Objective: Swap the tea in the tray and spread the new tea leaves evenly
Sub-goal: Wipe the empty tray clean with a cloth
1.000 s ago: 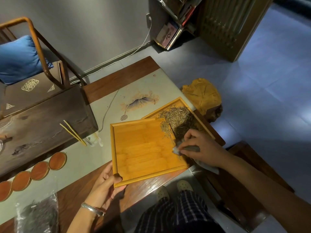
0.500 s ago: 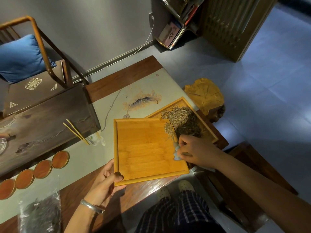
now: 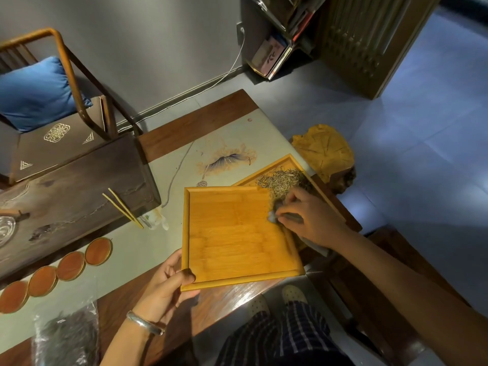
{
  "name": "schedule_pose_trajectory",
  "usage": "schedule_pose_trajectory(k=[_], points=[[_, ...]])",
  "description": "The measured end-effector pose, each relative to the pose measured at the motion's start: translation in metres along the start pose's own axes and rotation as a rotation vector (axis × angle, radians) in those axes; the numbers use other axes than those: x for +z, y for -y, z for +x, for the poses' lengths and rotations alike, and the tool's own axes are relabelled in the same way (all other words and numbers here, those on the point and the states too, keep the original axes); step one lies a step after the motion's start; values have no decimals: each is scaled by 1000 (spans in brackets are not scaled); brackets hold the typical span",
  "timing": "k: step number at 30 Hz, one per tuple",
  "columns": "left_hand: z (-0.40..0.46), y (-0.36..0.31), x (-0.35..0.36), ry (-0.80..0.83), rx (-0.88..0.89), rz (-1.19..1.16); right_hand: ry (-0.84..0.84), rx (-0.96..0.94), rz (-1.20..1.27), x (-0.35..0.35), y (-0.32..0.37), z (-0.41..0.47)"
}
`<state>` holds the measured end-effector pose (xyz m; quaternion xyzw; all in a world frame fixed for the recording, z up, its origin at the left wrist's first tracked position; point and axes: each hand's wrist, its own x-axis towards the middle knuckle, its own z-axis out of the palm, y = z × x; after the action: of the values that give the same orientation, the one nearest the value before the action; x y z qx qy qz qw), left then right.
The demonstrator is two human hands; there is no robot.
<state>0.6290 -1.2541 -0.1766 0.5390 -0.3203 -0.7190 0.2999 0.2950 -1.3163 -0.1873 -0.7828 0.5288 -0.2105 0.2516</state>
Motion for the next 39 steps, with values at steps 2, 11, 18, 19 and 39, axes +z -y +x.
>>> schedule_pose_trajectory(k=[2,11,18,19,39], points=[[0,1,0,20,9,-17,40,-17,57,11,15,-18],[-1,6,-4,87,12,-25,-47,110,76,37,15,-16],[-4,12,-12,102,2,-27,-42,139,-109,32,-12,18],[-4,12,-12,110,-4,-29,-34,142,-139,29,-14,23],[-7,9,-20,84,0,-24,217,-66,-338,13,7,6]])
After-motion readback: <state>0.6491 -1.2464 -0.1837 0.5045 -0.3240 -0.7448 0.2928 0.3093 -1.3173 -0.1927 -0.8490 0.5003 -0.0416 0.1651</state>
